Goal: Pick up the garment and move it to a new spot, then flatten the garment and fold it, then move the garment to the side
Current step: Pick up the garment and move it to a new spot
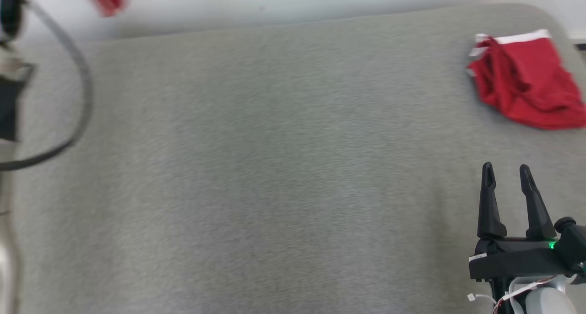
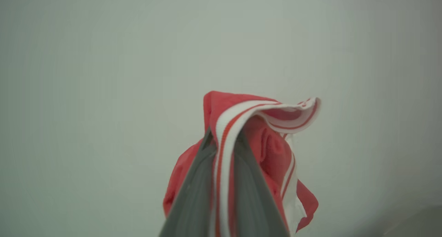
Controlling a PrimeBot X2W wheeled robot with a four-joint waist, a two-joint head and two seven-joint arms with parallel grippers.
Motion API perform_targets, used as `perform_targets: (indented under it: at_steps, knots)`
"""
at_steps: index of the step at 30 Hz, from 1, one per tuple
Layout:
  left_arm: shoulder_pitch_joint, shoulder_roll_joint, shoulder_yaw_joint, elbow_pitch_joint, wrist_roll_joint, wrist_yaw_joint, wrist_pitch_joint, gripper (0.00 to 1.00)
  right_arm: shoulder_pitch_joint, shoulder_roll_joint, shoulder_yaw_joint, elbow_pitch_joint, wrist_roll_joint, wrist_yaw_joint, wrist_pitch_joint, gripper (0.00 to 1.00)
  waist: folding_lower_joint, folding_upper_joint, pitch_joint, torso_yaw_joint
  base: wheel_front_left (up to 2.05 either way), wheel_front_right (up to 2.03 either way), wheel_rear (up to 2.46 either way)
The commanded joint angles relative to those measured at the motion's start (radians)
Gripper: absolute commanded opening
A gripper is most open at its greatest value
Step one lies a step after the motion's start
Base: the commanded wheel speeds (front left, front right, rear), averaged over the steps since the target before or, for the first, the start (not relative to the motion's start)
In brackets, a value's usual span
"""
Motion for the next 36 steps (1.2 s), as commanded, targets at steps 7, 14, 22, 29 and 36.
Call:
perform_targets:
  at_steps: [7,14,22,29,36]
  knots:
    - [0.049,-0.171,-0.086,-0.114,-0.05,0.003,0.037,0.0,0.009,0.015,-0.027,0.032,0.012,-0.003,-0.02,1.0,0.0001,0.0,-0.058,-0.163,0.0,0.0,0.0]
    - [0.216,-0.276,-0.153,-0.179,-0.095,0.025,0.019,0.0,0.025,0.02,-0.035,0.046,0.017,-0.003,-0.026,1.0,0.0001,0.0,-0.062,-0.188,0.0,0.0,0.0]
    - [0.452,-0.294,-0.201,-0.177,-0.125,0.062,-0.023,0.0,0.015,0.022,-0.028,0.043,0.017,-0.003,-0.027,1.0,0.0001,0.0,-0.055,-0.164,0.0,0.0,0.0]
    - [0.704,-0.237,-0.19,-0.134,-0.142,0.099,-0.107,0.0,0.002,0.021,-0.009,0.049,0.024,-0.003,-0.027,1.0,0.0001,0.0,-0.042,-0.136,0.0,0.0,0.0]
    - [0.84,-0.194,-0.208,-0.091,-0.128,0.099,-0.17,1.0,0.011,0.021,-0.008,0.056,0.012,-0.003,-0.026,1.0,0.0001,0.0,-0.044,-0.092,0.0,0.0,0.0]
